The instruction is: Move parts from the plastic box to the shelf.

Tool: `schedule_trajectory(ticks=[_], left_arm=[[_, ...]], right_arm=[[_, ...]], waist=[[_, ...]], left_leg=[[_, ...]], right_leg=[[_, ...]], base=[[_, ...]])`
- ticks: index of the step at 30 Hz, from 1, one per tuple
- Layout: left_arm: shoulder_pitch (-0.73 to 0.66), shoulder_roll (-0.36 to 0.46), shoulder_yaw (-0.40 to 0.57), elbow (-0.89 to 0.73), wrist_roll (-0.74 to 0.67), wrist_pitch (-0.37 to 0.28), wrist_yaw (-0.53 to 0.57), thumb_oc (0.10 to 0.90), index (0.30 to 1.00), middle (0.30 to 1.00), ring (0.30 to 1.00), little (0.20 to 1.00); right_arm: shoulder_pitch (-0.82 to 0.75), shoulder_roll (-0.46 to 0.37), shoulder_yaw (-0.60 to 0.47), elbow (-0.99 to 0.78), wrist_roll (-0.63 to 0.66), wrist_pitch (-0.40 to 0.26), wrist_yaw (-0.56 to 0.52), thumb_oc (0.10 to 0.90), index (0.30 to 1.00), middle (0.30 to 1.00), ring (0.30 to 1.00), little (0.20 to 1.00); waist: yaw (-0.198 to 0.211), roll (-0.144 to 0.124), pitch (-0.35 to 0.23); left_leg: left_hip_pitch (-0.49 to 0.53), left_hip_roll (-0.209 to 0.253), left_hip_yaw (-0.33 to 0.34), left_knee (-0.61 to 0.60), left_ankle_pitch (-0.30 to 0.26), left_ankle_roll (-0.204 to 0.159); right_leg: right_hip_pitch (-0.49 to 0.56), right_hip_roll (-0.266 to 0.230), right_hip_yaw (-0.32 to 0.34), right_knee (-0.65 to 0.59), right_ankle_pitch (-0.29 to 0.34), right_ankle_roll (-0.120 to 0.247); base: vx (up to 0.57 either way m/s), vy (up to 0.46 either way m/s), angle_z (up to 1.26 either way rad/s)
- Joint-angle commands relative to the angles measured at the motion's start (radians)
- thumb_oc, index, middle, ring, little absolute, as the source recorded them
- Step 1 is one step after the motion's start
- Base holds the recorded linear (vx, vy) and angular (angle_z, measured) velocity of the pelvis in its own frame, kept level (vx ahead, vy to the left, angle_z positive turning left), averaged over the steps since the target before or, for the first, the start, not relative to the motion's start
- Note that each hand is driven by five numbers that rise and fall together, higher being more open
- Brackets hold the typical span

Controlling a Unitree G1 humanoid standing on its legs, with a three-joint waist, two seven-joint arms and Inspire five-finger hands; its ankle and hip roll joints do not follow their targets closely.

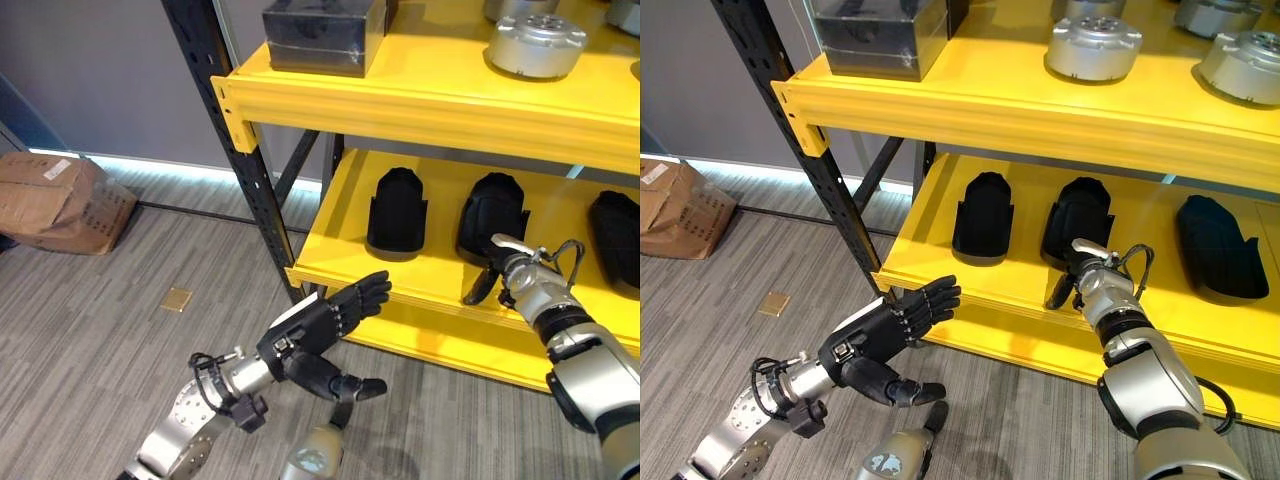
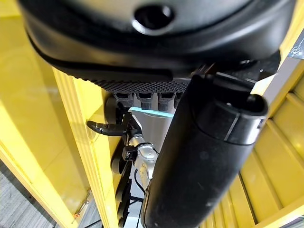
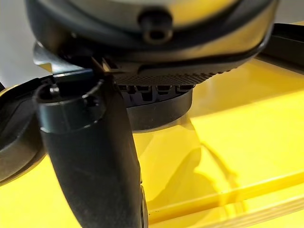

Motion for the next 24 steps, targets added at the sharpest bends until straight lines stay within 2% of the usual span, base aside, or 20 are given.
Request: schedule_trajectory(ticks=[1,12,24], left_arm=[[-0.063,-0.033,0.033,-0.099,-0.028,-0.085,0.005,0.9,1.0,1.0,1.0,1.0],[-0.082,-0.033,0.038,-0.104,-0.036,-0.08,0.017,0.9,1.0,1.0,1.0,1.0],[-0.091,-0.035,0.039,-0.112,-0.039,-0.074,0.029,0.9,1.0,1.0,1.0,1.0]], right_arm=[[-0.052,-0.083,0.066,0.038,-0.099,0.093,-0.054,0.9,1.0,1.0,1.0,1.0],[-0.053,-0.095,0.067,0.051,-0.135,0.154,-0.064,0.9,1.0,1.0,1.0,1.0],[-0.065,-0.126,0.075,0.075,-0.164,0.167,-0.047,0.9,1.0,1.0,1.0,1.0]], waist=[[-0.013,-0.001,0.025],[-0.029,-0.001,0.028],[-0.039,0.001,0.029]], left_leg=[[-0.003,0.03,0.013,0.033,-0.045,0.012],[-0.006,0.034,0.038,0.037,-0.046,0.011],[-0.007,0.034,0.051,0.039,-0.047,0.011]], right_leg=[[-0.046,0.031,0.027,0.011,0.092,-0.054],[-0.059,0.029,0.043,0.009,0.1,-0.049],[-0.07,0.026,0.053,0.015,0.1,-0.047]], base=[[-0.02,0.009,-0.05],[-0.01,0.003,-0.06],[0.0,0.001,-0.01]])
